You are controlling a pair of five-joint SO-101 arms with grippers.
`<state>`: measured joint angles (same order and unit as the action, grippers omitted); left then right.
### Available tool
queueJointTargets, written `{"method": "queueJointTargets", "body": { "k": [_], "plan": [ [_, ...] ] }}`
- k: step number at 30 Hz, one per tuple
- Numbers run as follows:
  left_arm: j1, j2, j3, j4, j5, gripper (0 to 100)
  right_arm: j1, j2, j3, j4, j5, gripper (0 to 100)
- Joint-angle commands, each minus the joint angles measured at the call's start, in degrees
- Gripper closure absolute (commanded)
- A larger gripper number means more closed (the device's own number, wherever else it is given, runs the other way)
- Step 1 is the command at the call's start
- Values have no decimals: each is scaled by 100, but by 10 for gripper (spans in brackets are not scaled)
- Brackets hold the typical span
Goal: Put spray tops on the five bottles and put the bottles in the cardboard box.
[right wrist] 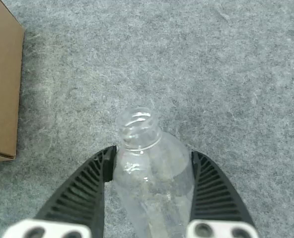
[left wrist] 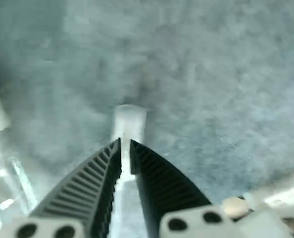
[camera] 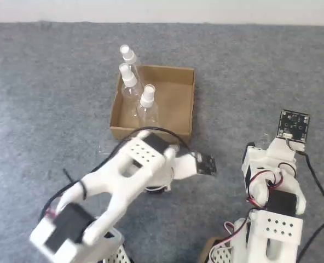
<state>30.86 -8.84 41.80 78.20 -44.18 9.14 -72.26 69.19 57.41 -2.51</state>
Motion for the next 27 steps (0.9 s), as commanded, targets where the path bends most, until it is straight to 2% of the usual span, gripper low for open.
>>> {"method": "queueJointTargets", "body": {
  "k": [1, 7, 12, 18, 27],
  "plan": [
    [-167, -1037, 163, 18, 62, 988, 31, -163, -132, -92, -35, 908],
    [-167, -1785, 664, 18, 70, 988, 31, -163, -132, -92, -35, 908],
    [-167, -1908, 910, -26, 70, 983, 31, -163, -123, -101, -35, 908],
    [-149, -1908, 998, -9, 105, 849, 31, -163, -123, -101, -35, 908],
    [193, -1855, 1077, -26, 536, 826, 31, -163, -123, -110, -35, 908]
  ]
}}
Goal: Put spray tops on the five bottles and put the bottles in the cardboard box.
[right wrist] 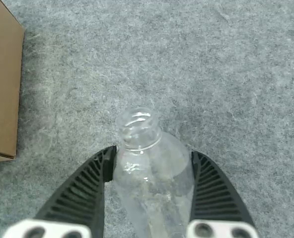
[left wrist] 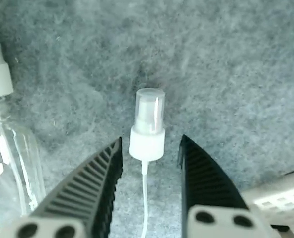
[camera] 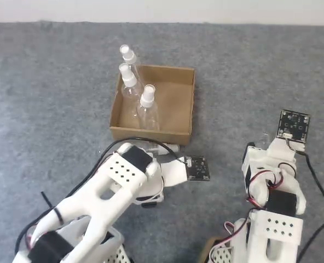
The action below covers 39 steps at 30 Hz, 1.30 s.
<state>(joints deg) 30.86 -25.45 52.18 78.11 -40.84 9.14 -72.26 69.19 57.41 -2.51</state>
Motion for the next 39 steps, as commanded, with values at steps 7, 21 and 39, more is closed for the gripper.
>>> {"method": "queueJointTargets", "body": {
  "k": [7, 21, 39],
  "plan": [
    [273, 862, -48, -589, 369, 830, 31, -163, -123, -119, -35, 908],
    [255, 2673, -971, -545, 378, 969, 31, -163, -123, -119, -35, 908],
    [229, 2664, -1349, 264, 545, 988, 22, -163, -123, -110, -35, 908]
  ]
}}
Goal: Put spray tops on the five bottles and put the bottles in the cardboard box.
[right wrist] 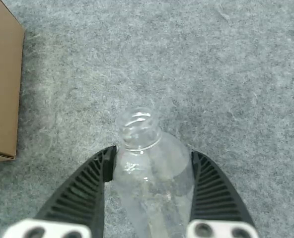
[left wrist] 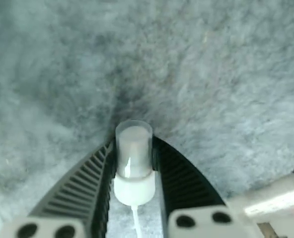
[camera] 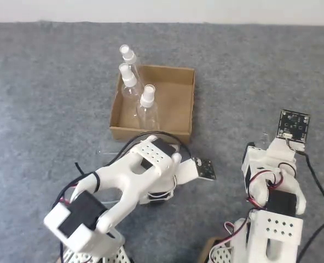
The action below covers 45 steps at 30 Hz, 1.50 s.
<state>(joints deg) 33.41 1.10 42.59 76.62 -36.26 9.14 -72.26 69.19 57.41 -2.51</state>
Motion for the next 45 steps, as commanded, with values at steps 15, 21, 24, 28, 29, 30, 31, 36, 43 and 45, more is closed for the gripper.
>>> {"method": "queueJointTargets", "body": {
  "k": [15, 21, 24, 28, 29, 30, 31, 36, 43, 45],
  "plan": [
    [-422, -1011, -532, 1327, 202, 988, 22, -163, -123, -110, -35, 908],
    [-870, -1292, -549, 1670, -185, 988, 22, -163, -123, -101, -35, 908],
    [-1029, -1626, -541, 1688, -193, 988, 22, -163, -123, -101, -35, 908],
    [-1029, -2163, -558, 1864, -176, 988, 22, -163, -123, -110, -35, 908],
    [-1020, -2312, -585, 1934, -167, 988, 22, -163, -123, -110, -35, 908],
    [-1029, -2470, -611, 1978, -158, 988, 22, -163, -123, -119, -35, 908],
    [-1055, -2646, -655, 2013, -158, 988, 22, -163, -123, -119, -35, 908],
    [-1196, -3385, -708, 2004, 123, 988, 4, -163, -123, -110, -35, 909],
    [-1213, -3956, -752, 2004, 176, 988, -224, -163, -114, -84, -35, 909],
    [-1222, -4035, -884, 2004, 176, 988, -224, -163, -114, -84, -35, 909]
  ]
}}
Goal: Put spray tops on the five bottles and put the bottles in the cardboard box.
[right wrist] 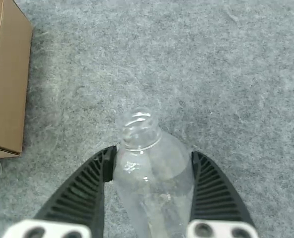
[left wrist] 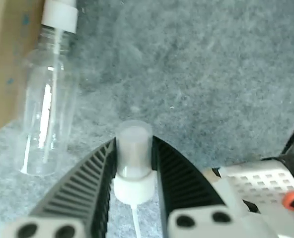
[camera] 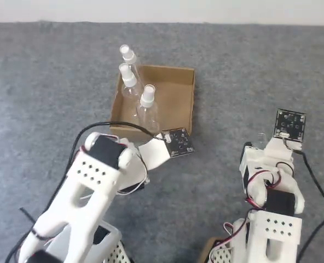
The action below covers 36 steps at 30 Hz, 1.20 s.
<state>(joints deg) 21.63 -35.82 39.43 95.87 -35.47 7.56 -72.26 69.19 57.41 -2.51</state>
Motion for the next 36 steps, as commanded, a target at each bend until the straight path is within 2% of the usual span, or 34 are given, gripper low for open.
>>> {"method": "queueJointTargets", "body": {
  "k": [1, 5, 9, 15, 27, 36],
  "plan": [
    [-44, -369, -655, 79, 114, 988, -66, -163, -114, -84, -35, 909],
    [-35, -466, -1121, 35, 905, 988, -66, -163, -105, -75, -35, 909],
    [-44, -492, -1490, -123, 1055, 988, -66, -163, -105, -92, -35, 909],
    [-44, -492, -1499, -571, 1899, 988, -75, -163, -105, -92, -35, 909],
    [-35, -519, -1534, -1020, 2620, 988, -488, -163, -105, -75, 149, 909],
    [-149, -2066, -734, -1670, 2804, 988, -602, -163, -105, 13, 158, 909]
  ]
}}
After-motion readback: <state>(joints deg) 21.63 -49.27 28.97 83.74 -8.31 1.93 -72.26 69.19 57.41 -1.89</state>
